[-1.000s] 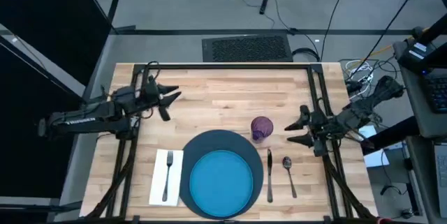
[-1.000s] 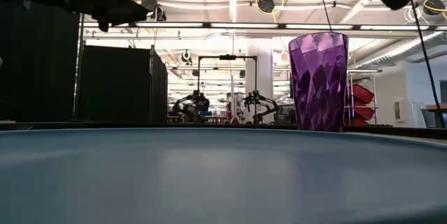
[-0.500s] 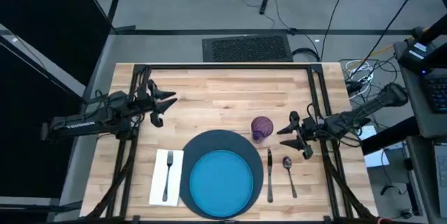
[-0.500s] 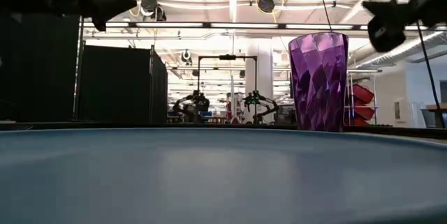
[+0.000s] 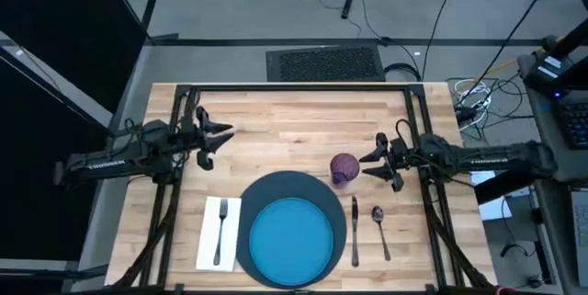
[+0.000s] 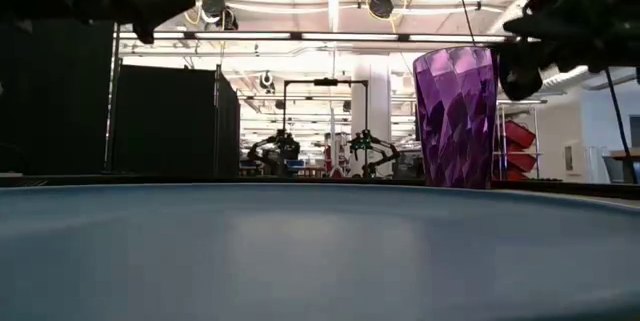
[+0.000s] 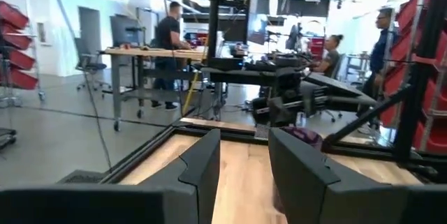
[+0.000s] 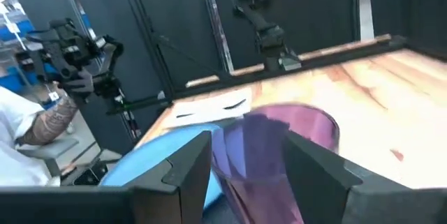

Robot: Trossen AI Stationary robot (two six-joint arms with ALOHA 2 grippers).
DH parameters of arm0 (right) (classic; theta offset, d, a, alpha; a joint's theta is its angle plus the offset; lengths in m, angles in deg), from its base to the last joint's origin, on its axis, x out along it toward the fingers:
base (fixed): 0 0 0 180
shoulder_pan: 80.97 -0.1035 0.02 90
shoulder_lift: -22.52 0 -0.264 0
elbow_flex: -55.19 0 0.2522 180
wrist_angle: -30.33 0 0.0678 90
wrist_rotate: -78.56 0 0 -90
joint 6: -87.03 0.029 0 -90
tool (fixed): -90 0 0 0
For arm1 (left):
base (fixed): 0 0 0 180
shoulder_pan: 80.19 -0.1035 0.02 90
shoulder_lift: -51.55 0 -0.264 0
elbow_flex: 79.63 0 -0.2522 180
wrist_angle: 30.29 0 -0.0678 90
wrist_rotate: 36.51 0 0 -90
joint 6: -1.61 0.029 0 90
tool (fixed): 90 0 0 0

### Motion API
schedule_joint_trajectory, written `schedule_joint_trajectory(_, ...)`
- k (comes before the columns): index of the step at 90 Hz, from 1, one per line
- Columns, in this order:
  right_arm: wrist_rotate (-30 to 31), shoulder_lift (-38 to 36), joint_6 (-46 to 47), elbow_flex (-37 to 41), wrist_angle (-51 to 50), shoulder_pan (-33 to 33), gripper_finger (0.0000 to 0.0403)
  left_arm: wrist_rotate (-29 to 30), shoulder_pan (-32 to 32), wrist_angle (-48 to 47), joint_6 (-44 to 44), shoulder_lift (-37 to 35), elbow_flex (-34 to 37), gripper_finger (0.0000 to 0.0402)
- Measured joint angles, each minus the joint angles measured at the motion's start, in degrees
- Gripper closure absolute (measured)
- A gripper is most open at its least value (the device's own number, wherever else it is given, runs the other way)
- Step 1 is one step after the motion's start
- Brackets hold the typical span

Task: Set table place
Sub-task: Return to Home Position

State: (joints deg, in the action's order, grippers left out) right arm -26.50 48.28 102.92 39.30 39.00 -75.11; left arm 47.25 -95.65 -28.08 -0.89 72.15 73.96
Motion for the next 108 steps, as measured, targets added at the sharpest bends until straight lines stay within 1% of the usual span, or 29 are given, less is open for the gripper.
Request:
schedule_joint_trajectory(11, -0.11, -0.15, -2.14, 0.00, -1.85, -0.72, 0.0243, 0.12, -0.02, -1.89, 1.90, -0.17, 0.00, 0.0294)
schedule_joint_trajectory(21, -0.12, -1.04, -4.25, 0.00, -1.35, -1.26, 0.0243, 3.12, -0.02, -3.00, 2.85, -0.90, 0.00, 0.0294)
schedule_joint_trajectory(30, -0.10, -3.06, -5.86, 0.00, -2.31, -1.11, 0.0243, 3.56, -0.02, -2.93, 3.29, -2.50, 0.00, 0.0294)
schedule_joint_trajectory(41, 0.09, -6.21, -6.74, 0.00, -6.10, -0.66, 0.0243, 3.61, -0.02, -3.80, 4.29, -6.35, 0.00, 0.0294)
schedule_joint_trajectory(52, 0.10, -9.41, -6.68, 0.00, -9.93, -0.67, 0.0243, 3.47, -0.02, -8.24, 4.54, -11.42, 0.12, 0.0294)
schedule_joint_trajectory(65, 0.11, -12.56, -7.46, 0.00, -11.47, -0.67, 0.0243, 3.40, -0.02, -9.00, 4.50, -17.55, 2.86, 0.0294)
schedule_joint_trajectory(74, 0.12, -13.99, -7.78, 0.00, -14.65, -0.67, 0.0243, 3.34, -0.02, -9.04, 4.48, -20.65, 4.85, 0.0294)
schedule_joint_trajectory(92, 0.13, -15.26, -7.86, 0.00, -15.33, -0.69, 0.0243, 3.34, -0.05, -9.96, 4.46, -20.44, 5.59, 0.0294)
schedule_joint_trajectory(101, 0.08, -15.62, -7.49, 1.25, -15.71, -0.71, 0.0243, 3.36, -0.04, -12.67, 3.87, -20.59, 5.60, 0.0294)
schedule_joint_trajectory(108, 0.36, -15.74, -6.34, 1.46, -17.92, -0.71, 0.0243, 3.68, -0.04, -14.54, 2.87, -20.61, 5.60, 0.0294)
